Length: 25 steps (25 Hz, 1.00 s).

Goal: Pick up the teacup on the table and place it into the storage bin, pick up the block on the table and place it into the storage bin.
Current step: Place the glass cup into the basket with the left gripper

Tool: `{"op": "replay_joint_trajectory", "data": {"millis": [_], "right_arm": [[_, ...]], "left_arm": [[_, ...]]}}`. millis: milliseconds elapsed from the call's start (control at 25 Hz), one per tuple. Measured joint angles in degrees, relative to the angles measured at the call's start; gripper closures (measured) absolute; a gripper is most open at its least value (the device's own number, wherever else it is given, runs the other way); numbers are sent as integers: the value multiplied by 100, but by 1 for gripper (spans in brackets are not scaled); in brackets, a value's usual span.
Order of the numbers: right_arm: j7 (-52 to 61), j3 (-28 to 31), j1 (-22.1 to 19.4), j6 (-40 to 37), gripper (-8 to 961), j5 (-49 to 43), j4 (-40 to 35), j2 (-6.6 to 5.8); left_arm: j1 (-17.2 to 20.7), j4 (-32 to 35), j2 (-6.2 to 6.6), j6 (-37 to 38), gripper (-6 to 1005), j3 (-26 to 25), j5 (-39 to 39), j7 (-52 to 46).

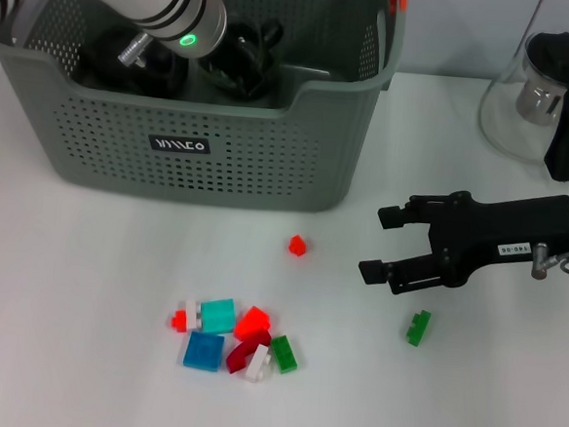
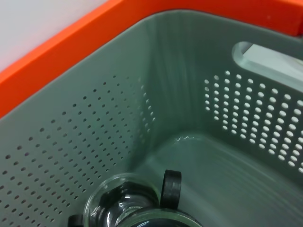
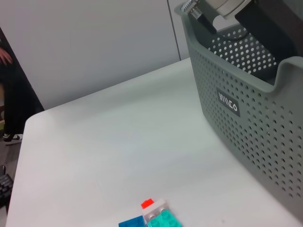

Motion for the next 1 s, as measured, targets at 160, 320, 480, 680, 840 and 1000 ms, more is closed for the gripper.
{"op": "replay_joint_trajectory", "data": {"millis": [160, 320, 480, 680, 840, 1000], "right_arm": [[0, -2, -2, -12, 22, 0, 9, 0], [0, -10, -1, -24, 22, 0, 15, 5], [0, -16, 0, -31, 22, 0, 15, 8], [0, -17, -5, -37, 23, 0, 22, 9], [0, -14, -7, -38, 23, 0, 33, 9], [0, -11, -9, -38, 23, 1, 33, 9]], "left_arm": [[45, -7, -13, -45, 952, 36, 24, 3], [77, -9, -68, -118, 952, 40, 149, 6], [85, -12, -80, -149, 952, 40, 159, 5], [85, 6, -91, -150, 951, 41, 161, 3], [96, 7, -106, -158, 951, 68, 161, 0], [136, 37, -112, -167, 925, 68, 161, -1]]}}
